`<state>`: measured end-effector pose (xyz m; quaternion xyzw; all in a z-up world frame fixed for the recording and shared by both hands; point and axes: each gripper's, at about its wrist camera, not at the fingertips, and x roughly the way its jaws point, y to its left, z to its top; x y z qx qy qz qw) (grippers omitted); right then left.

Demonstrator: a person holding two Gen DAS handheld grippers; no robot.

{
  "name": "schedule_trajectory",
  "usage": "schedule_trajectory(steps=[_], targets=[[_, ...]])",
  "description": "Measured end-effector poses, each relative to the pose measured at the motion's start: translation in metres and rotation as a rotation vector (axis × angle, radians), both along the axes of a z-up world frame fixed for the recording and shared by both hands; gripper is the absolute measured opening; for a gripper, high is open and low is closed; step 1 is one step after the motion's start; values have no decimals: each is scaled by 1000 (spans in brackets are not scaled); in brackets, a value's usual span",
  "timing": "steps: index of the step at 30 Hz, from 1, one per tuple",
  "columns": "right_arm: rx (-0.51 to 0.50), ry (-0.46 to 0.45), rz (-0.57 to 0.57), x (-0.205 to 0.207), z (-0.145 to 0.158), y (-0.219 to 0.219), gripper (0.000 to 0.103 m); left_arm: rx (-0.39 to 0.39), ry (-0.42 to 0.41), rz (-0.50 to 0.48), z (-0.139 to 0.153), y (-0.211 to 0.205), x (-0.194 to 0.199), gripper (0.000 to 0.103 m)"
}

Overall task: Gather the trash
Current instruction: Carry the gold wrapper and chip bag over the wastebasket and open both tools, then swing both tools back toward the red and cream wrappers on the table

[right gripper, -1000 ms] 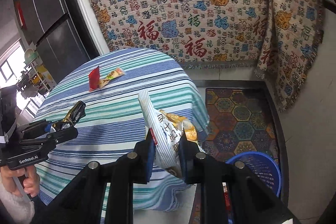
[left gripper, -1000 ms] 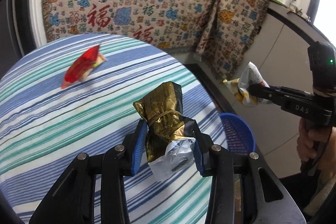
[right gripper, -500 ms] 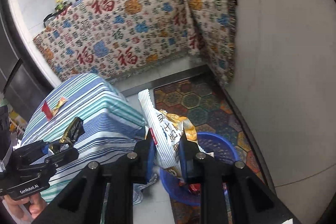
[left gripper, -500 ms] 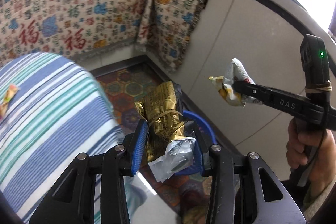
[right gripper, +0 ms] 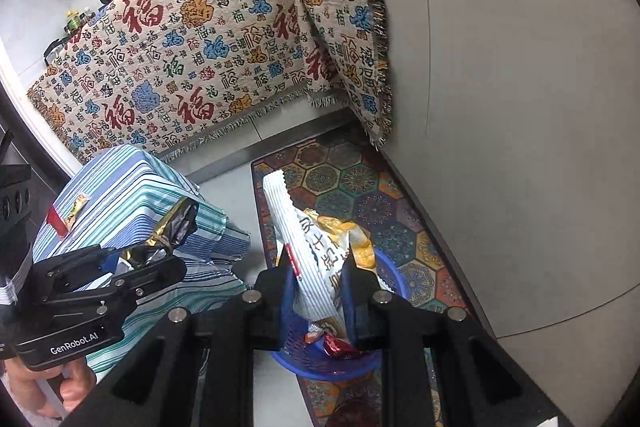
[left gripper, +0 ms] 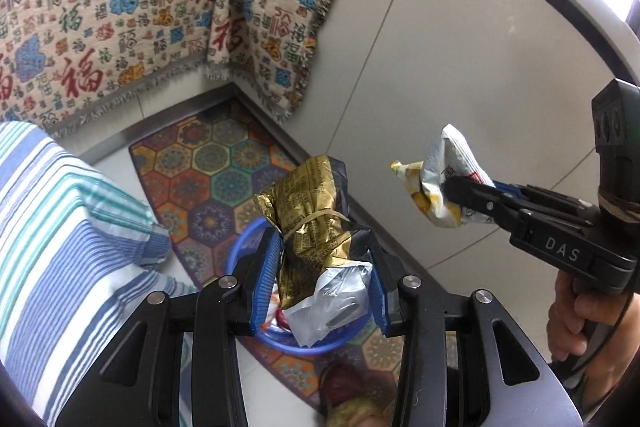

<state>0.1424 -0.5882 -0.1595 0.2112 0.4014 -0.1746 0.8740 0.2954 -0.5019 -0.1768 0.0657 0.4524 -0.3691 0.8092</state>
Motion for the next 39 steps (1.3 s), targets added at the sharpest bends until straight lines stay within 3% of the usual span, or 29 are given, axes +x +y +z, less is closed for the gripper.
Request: schedule_trajectory(steps=[28, 31, 32, 33, 39], targets=[[100, 42, -9, 10, -28, -19, 23, 14, 43, -44, -21, -21, 12, 42], [112, 40, -17, 12, -29, -21, 28, 27, 27, -43, -24, -24, 13, 52], [119, 33, -19, 11, -30, -21, 34, 27, 25, -45, -24, -25, 13, 64], [119, 23, -29, 10, -29, -22, 46, 20, 29, -49, -25, -25, 13, 66], [97, -6, -53, 4, -22, -26, 47, 2, 57, -57, -28, -26, 14, 67]])
